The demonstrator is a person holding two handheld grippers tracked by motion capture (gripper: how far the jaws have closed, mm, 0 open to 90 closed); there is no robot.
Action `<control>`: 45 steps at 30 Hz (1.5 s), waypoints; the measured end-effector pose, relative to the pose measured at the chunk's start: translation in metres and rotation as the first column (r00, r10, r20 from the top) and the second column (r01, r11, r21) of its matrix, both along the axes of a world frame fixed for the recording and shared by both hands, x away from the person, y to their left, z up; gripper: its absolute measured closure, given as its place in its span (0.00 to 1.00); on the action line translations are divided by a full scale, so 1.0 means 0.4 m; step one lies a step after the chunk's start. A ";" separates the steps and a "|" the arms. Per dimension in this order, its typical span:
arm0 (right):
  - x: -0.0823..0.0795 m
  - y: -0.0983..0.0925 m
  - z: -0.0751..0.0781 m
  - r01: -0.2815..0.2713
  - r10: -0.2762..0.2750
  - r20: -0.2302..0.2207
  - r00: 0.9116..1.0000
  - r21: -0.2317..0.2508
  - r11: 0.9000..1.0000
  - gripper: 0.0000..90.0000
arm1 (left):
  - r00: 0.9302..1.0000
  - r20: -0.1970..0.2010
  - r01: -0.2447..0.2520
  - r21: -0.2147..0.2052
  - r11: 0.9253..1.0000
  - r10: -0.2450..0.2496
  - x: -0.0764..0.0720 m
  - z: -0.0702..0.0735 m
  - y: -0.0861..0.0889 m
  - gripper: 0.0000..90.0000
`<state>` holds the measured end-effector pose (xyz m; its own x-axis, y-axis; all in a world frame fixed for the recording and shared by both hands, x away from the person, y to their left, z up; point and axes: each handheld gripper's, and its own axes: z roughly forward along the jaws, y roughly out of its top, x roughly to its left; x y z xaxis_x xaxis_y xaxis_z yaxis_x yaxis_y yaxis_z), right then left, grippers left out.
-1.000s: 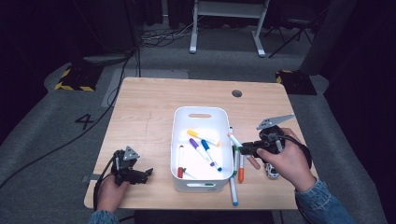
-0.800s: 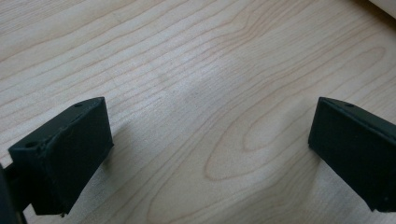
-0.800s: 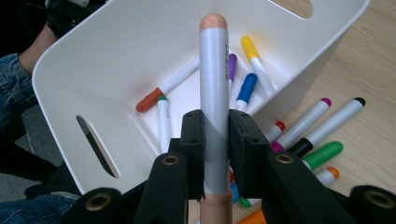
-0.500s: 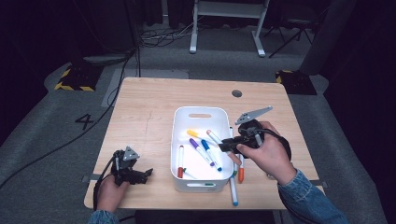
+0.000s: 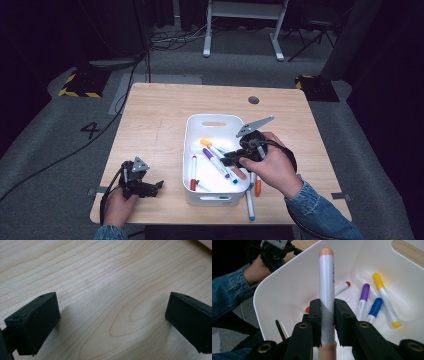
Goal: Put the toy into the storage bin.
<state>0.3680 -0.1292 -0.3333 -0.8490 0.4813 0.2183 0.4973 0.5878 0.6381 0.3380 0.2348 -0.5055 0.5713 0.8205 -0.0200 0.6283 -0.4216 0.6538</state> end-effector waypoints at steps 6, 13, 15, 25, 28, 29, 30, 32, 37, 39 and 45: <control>-0.004 0.008 -0.025 -0.016 0.014 -0.025 1.000 -0.043 0.999 0.85 | 1.000 0.004 -0.001 -0.001 1.000 0.001 0.000 -0.001 0.000 0.00; -0.005 0.016 -0.051 -0.039 0.037 -0.024 0.999 -0.076 0.996 0.85 | 1.000 0.001 0.001 -0.001 1.000 -0.001 0.000 0.000 0.000 0.00; -0.007 0.019 -0.058 -0.039 0.037 -0.024 0.999 -0.087 0.995 0.85 | 1.000 0.001 0.001 0.000 1.000 -0.001 0.000 0.000 0.000 0.00; -0.016 0.043 -0.092 -0.073 0.072 -0.014 0.997 -0.143 0.987 0.85 | 1.000 0.003 0.000 -0.001 1.000 0.000 0.000 -0.001 0.000 0.00; -0.023 0.053 -0.094 -0.083 0.082 -0.012 0.997 -0.164 0.983 0.85 | 1.000 0.003 0.000 -0.001 1.000 0.000 0.000 -0.001 0.000 0.00; -0.024 0.055 -0.096 -0.088 0.088 -0.008 0.996 -0.171 0.981 0.85 | 1.000 0.002 -0.001 -0.003 1.000 0.001 0.000 -0.001 0.000 0.00; -0.025 0.058 -0.097 -0.090 0.091 -0.006 0.996 -0.180 0.980 0.85 | 1.000 0.000 0.000 -0.001 1.000 0.000 0.000 0.000 0.000 0.00; -0.026 0.061 -0.098 -0.094 0.095 -0.003 0.995 -0.191 0.977 0.85 | 1.000 0.003 -0.001 -0.001 1.000 0.001 0.000 0.000 0.000 0.00; -0.033 0.076 -0.107 -0.107 0.111 0.004 0.994 -0.228 0.968 0.85 | 1.000 0.003 0.000 -0.001 1.000 0.000 0.000 0.000 0.000 0.00; -0.034 0.080 -0.110 -0.113 0.119 0.008 0.993 -0.239 0.964 0.85 | 1.000 0.001 0.001 0.000 1.000 -0.001 0.000 0.000 0.000 0.00; -0.036 0.073 -0.102 -0.098 0.110 0.067 0.992 -0.170 0.981 0.66 | 1.000 0.003 -0.001 -0.001 1.000 0.001 0.000 -0.001 0.000 0.00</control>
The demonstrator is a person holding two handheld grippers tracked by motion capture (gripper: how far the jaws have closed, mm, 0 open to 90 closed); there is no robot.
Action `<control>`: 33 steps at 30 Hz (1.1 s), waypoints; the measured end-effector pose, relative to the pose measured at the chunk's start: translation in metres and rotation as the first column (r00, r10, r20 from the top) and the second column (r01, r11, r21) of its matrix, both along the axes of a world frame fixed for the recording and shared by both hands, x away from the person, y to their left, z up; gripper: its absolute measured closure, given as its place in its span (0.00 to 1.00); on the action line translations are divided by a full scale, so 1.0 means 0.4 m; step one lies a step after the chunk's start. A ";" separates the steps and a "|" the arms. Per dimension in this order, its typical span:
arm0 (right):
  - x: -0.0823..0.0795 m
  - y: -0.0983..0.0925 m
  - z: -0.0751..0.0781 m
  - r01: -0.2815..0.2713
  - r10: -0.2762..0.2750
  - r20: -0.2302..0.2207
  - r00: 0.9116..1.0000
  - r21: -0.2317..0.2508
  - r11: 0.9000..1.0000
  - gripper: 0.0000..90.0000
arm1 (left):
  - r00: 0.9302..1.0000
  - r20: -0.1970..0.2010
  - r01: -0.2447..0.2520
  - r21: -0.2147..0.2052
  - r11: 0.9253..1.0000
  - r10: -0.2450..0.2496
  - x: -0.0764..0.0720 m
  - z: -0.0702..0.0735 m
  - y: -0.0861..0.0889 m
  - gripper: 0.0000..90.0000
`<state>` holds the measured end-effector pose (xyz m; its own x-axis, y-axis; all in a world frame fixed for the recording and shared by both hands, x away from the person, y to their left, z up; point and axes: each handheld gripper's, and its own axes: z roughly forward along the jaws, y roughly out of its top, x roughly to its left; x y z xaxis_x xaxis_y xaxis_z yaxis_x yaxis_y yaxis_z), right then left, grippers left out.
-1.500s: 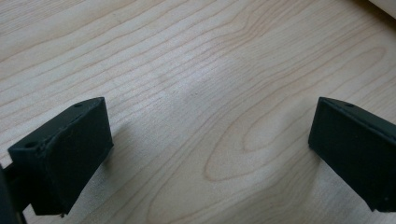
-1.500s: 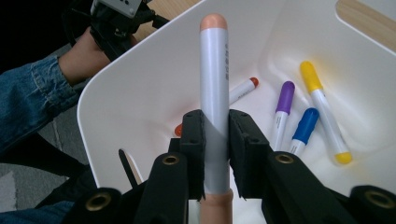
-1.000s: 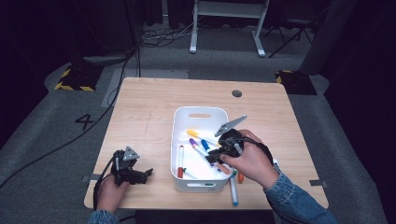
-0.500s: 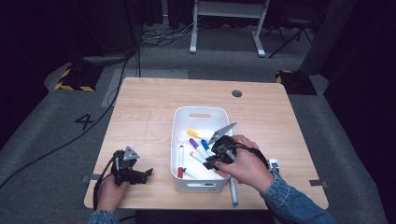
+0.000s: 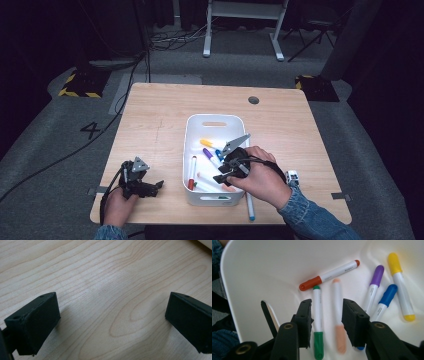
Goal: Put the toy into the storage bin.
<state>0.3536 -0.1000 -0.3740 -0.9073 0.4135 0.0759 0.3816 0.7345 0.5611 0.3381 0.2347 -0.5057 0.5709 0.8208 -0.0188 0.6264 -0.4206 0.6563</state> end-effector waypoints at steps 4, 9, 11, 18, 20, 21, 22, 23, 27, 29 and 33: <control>-0.009 -0.017 0.024 0.036 -0.036 -0.019 0.999 0.030 0.999 0.62 | 1.000 -0.003 0.001 -0.001 1.000 -0.001 0.000 0.000 0.000 0.00; -0.014 -0.049 0.049 0.070 -0.069 -0.011 0.998 0.054 0.996 0.63 | 1.000 -0.004 0.005 -0.002 1.000 -0.005 0.001 0.001 0.000 0.00; -0.012 -0.066 0.056 0.074 -0.074 0.003 0.997 0.068 0.995 0.63 | 1.000 -0.001 0.006 0.002 1.000 -0.006 0.004 0.000 -0.001 0.00; -0.013 -0.134 0.085 0.141 -0.142 0.008 0.990 0.093 0.986 0.65 | 1.000 -0.004 0.004 0.000 1.000 -0.004 0.005 0.000 -0.003 0.00; -0.013 -0.145 0.089 0.151 -0.152 0.006 0.988 0.094 0.984 0.65 | 1.000 -0.003 0.004 0.000 1.000 -0.004 0.005 0.000 -0.003 0.00; -0.011 -0.157 0.091 0.153 -0.155 0.011 0.988 0.103 0.983 0.65 | 1.000 -0.003 0.004 0.000 1.000 -0.004 0.005 0.000 -0.003 0.00; -0.010 -0.187 0.101 0.177 -0.179 0.017 0.984 0.102 0.979 0.65 | 1.000 -0.003 0.004 0.000 1.000 -0.004 0.005 0.000 -0.003 0.00; -0.008 -0.200 0.105 0.181 -0.184 0.025 0.983 0.104 0.978 0.65 | 1.000 -0.003 0.004 0.000 1.000 -0.004 0.005 0.000 -0.003 0.00; -0.006 -0.235 0.114 0.211 -0.216 0.024 0.976 0.124 0.970 0.65 | 1.000 -0.003 0.004 0.000 1.000 -0.004 0.005 0.000 -0.003 0.00; -0.002 -0.255 0.116 0.228 -0.232 0.022 0.972 0.129 0.965 0.65 | 1.000 -0.004 0.004 0.000 1.000 -0.004 0.005 0.001 -0.003 0.00; 0.006 -0.281 0.111 0.254 -0.259 0.019 0.966 0.133 0.958 0.64 | 1.000 -0.004 0.004 0.000 1.000 -0.004 0.005 0.000 -0.003 0.00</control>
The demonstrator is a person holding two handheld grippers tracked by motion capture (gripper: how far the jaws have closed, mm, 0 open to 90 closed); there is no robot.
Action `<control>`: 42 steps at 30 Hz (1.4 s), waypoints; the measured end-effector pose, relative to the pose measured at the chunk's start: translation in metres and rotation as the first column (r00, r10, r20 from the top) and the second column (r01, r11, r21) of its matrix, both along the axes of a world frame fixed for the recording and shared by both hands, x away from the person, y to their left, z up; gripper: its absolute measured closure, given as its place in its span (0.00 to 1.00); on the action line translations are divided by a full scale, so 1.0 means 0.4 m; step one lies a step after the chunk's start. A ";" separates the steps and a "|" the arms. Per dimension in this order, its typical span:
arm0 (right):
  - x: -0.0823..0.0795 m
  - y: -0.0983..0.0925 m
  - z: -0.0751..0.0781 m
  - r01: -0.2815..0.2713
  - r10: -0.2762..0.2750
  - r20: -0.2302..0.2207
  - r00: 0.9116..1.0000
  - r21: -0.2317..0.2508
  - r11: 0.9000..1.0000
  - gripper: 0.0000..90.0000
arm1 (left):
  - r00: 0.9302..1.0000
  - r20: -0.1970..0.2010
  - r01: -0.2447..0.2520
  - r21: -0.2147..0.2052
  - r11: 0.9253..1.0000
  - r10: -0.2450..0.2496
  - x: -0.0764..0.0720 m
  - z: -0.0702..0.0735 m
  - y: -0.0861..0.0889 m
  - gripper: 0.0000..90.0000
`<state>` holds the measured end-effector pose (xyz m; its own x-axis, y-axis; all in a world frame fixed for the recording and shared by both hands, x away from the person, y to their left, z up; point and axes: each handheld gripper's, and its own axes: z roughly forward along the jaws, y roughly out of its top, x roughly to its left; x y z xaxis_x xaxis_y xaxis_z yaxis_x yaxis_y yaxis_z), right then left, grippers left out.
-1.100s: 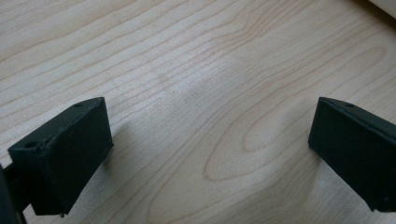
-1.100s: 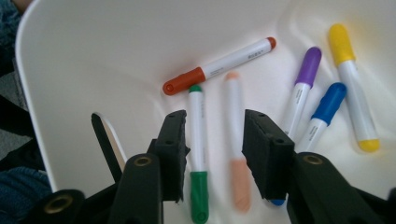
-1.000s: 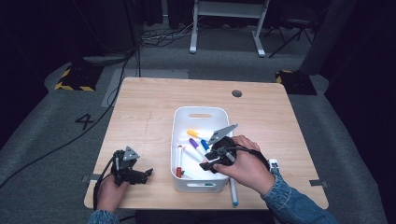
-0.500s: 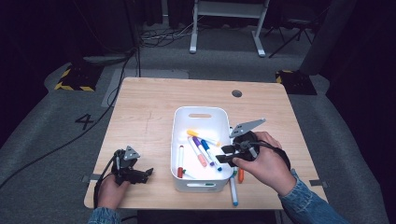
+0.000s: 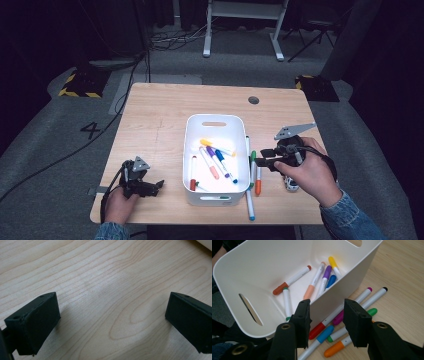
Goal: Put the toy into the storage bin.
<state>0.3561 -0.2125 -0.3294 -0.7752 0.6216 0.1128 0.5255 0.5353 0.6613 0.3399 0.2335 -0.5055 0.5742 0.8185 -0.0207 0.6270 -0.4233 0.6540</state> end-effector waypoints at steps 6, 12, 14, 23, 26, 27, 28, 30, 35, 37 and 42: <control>0.027 -0.031 -0.025 0.049 -0.049 -0.013 0.999 -0.013 0.999 0.63 | 1.000 -0.003 0.000 0.001 1.000 0.000 0.000 0.001 0.000 0.00; 0.057 -0.055 -0.076 0.094 -0.096 -0.050 0.994 -0.044 0.995 0.63 | 1.000 0.000 -0.002 0.001 1.000 0.002 0.000 0.001 -0.001 0.00; 0.064 -0.060 -0.093 0.104 -0.107 -0.063 0.992 -0.048 0.993 0.62 | 1.000 0.000 -0.001 0.001 1.000 0.001 0.000 0.001 -0.001 0.00; 0.095 -0.073 -0.202 0.140 -0.148 -0.098 0.984 -0.085 0.987 0.58 | 1.000 0.000 -0.001 0.001 1.000 0.001 0.000 0.001 -0.001 0.00; 0.102 -0.071 -0.234 0.151 -0.161 -0.117 0.980 -0.094 0.984 0.58 | 1.000 0.002 -0.003 0.001 1.000 0.003 0.000 0.000 -0.001 0.00; 0.105 -0.071 -0.244 0.139 -0.150 -0.117 0.982 -0.102 0.985 0.58 | 1.000 0.000 -0.001 0.001 1.000 0.001 0.000 0.001 -0.001 0.00; 0.106 -0.068 -0.253 0.138 -0.151 -0.125 0.981 -0.105 0.985 0.58 | 1.000 0.000 -0.002 0.001 1.000 0.002 0.000 0.001 -0.001 0.00; 0.108 -0.062 -0.268 0.136 -0.151 -0.138 0.979 -0.113 0.984 0.57 | 1.000 0.002 -0.002 0.001 1.000 0.002 0.000 0.000 -0.001 0.00; 0.116 -0.051 -0.305 0.130 -0.152 -0.149 0.977 -0.147 0.981 0.57 | 1.000 0.000 -0.002 0.001 1.000 0.002 0.000 0.001 -0.001 0.00; 0.118 -0.045 -0.315 0.135 -0.161 -0.166 0.973 -0.155 0.979 0.57 | 1.000 0.002 -0.003 0.001 1.000 0.003 0.000 0.000 -0.001 0.00; 0.125 -0.041 -0.340 0.140 -0.170 -0.166 0.971 -0.178 0.974 0.58 | 1.000 0.002 -0.003 0.001 1.000 0.003 0.000 0.000 -0.001 0.00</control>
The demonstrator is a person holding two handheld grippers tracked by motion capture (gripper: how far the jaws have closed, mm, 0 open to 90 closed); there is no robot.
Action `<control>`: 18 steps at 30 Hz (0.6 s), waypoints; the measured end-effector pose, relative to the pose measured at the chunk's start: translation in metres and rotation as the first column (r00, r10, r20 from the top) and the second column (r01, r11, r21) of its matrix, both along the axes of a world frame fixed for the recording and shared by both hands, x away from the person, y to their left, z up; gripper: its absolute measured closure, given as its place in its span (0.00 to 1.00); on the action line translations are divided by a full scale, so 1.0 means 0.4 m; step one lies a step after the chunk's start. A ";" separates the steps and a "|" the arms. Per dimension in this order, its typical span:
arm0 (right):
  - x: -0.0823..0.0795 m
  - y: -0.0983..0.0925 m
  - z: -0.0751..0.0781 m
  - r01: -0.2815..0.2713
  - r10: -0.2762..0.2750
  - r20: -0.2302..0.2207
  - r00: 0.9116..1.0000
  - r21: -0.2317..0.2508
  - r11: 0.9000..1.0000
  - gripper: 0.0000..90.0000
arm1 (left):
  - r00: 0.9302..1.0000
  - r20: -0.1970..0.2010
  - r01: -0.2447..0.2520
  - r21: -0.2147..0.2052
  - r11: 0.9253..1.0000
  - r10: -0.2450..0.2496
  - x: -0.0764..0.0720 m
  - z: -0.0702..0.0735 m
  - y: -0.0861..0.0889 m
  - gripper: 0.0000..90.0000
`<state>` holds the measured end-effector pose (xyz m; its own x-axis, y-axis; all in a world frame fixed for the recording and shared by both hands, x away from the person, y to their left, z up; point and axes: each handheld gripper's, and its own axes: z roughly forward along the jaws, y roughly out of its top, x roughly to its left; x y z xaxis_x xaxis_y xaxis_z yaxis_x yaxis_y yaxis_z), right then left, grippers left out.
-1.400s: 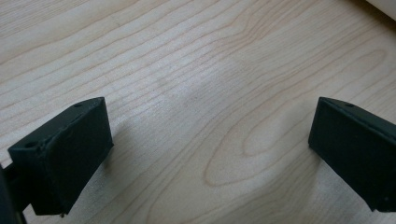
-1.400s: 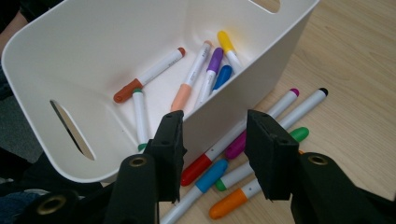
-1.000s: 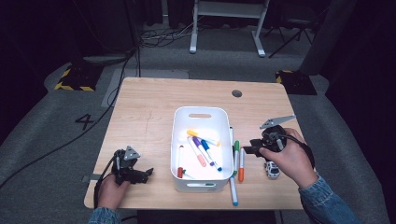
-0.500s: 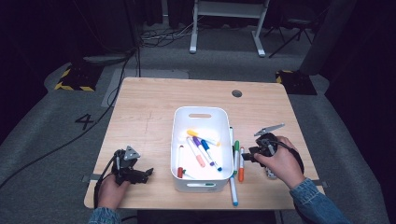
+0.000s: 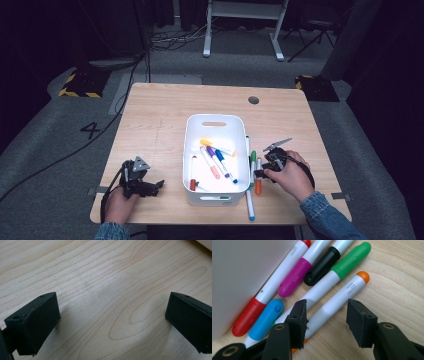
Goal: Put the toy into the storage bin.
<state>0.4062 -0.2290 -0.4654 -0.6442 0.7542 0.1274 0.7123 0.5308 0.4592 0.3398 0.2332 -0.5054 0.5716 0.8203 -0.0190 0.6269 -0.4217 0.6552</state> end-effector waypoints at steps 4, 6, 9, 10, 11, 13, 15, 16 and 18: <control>0.002 -0.011 -0.004 0.011 -0.012 -0.009 1.000 -0.025 1.000 0.63 | 1.000 0.000 0.000 0.000 1.000 0.000 0.000 0.000 0.000 0.00; 0.000 -0.018 -0.002 0.036 -0.037 -0.015 0.999 -0.030 0.999 0.67 | 1.000 -0.002 0.002 0.001 1.000 -0.002 0.000 0.000 0.000 0.00; -0.003 -0.029 0.002 0.073 -0.074 -0.025 0.997 -0.042 0.996 0.73 | 1.000 0.000 0.000 0.000 1.000 0.000 0.000 0.000 0.000 0.00; -0.003 -0.033 0.002 0.082 -0.084 -0.026 0.996 -0.049 0.995 0.74 | 1.000 -0.003 0.002 0.001 1.000 -0.002 0.000 0.001 0.000 0.00; -0.004 -0.036 0.003 0.092 -0.094 -0.026 0.995 -0.054 0.994 0.76 | 1.000 -0.002 0.002 0.001 1.000 -0.002 0.000 0.000 0.000 0.00; -0.002 -0.044 0.003 0.103 -0.105 -0.026 0.994 -0.068 0.992 0.79 | 1.000 -0.003 0.002 0.001 1.000 -0.002 0.000 0.000 0.000 0.00; -0.001 -0.049 0.002 0.120 -0.123 -0.033 0.992 -0.080 0.990 0.81 | 1.000 0.000 0.000 0.000 1.000 0.000 0.000 0.000 0.000 0.00; 0.000 -0.052 0.000 0.118 -0.121 -0.033 0.992 -0.087 0.989 0.83 | 1.000 0.000 0.000 0.000 1.000 0.000 0.000 0.000 0.000 0.00; 0.000 -0.054 -0.001 0.130 -0.134 -0.039 0.990 -0.091 0.987 0.85 | 1.000 0.000 0.000 0.000 1.000 0.000 0.000 0.000 0.000 0.00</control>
